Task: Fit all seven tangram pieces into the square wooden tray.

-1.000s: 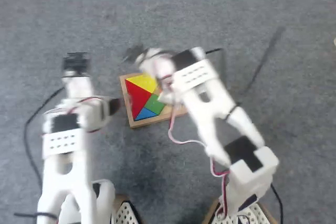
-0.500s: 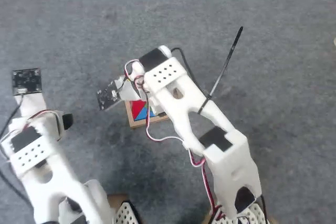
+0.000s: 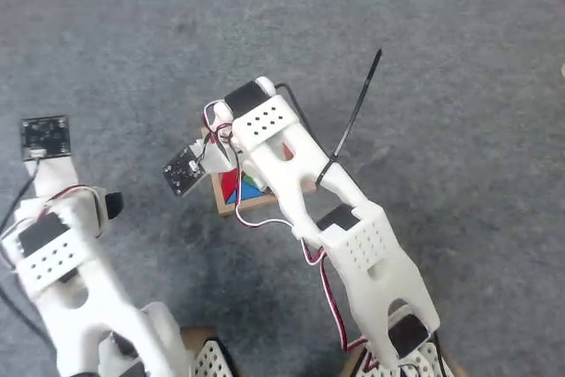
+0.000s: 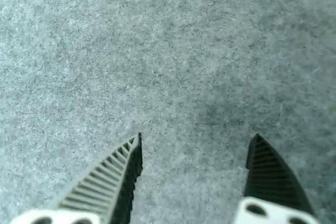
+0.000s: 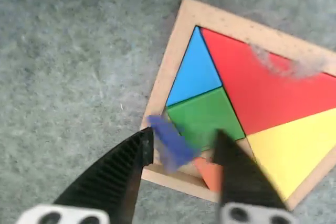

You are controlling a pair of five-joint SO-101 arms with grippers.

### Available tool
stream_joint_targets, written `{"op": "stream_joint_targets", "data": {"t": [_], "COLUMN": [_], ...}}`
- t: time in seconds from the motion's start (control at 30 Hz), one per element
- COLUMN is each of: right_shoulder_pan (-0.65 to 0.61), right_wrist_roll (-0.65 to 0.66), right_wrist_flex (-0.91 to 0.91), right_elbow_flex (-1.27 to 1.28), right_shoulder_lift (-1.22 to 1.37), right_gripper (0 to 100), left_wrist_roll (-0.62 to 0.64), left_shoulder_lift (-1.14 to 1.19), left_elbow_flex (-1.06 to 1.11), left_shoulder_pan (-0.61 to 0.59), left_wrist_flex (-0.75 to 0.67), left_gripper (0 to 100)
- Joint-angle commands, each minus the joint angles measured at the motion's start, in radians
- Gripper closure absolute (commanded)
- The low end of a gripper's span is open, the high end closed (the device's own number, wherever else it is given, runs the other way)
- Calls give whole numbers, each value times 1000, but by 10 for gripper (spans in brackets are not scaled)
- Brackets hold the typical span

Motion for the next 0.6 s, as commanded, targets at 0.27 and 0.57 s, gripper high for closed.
{"op": "stream_joint_targets", "data": {"t": [0.27, 0.57], "right_shoulder_pan": [54, 127], "right_wrist_roll": [-657, -1389], "right_wrist_flex": [39, 39], "right_elbow_flex": [-311, -276], "right_shoulder_lift": [-13, -48], "right_gripper": [697, 943], "left_wrist_roll": [-8, -5], "left_shoulder_lift": [-29, -34], "left_elbow_flex": [-15, 16], "left_shoulder_pan": [-2, 38], "left_wrist_flex": [5, 17], "left_gripper": [694, 694]}}
